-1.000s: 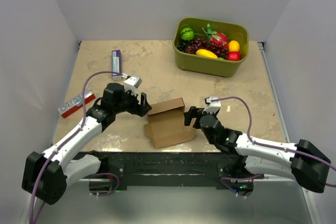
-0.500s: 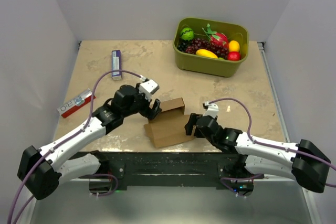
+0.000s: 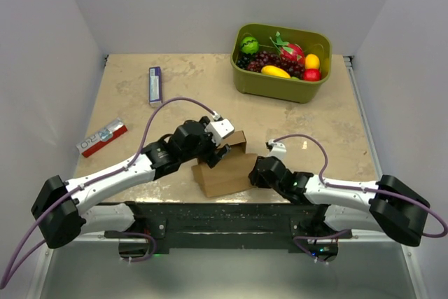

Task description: Fold the paper box

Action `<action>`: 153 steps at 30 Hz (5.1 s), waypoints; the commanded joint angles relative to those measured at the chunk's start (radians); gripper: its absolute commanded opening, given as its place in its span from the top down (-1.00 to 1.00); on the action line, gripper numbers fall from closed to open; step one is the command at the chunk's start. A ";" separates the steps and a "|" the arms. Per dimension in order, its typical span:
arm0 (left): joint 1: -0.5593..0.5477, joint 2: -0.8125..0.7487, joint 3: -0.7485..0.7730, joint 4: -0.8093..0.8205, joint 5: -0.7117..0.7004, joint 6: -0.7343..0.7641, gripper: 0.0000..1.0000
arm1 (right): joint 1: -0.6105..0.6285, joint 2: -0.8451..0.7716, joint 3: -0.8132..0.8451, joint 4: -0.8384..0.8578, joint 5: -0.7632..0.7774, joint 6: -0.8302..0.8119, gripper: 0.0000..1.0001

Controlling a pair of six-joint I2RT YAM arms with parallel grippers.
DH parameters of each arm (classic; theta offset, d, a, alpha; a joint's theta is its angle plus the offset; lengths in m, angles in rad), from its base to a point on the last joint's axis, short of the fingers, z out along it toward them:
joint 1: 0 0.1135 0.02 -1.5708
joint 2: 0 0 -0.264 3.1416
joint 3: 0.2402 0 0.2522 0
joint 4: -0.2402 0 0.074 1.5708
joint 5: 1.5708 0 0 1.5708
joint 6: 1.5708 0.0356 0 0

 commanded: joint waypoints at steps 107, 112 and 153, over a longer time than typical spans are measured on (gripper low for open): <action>0.118 -0.001 0.195 0.024 0.577 0.243 0.15 | -0.141 0.146 1.166 -0.870 -0.428 -1.018 1.00; 0.118 0.017 0.208 -0.009 0.607 0.235 0.49 | -0.141 0.152 1.161 -0.863 -0.434 -1.031 1.00; 0.098 -0.145 -0.073 0.306 0.327 0.022 1.00 | -0.148 -0.400 0.305 0.074 -0.275 0.489 -0.74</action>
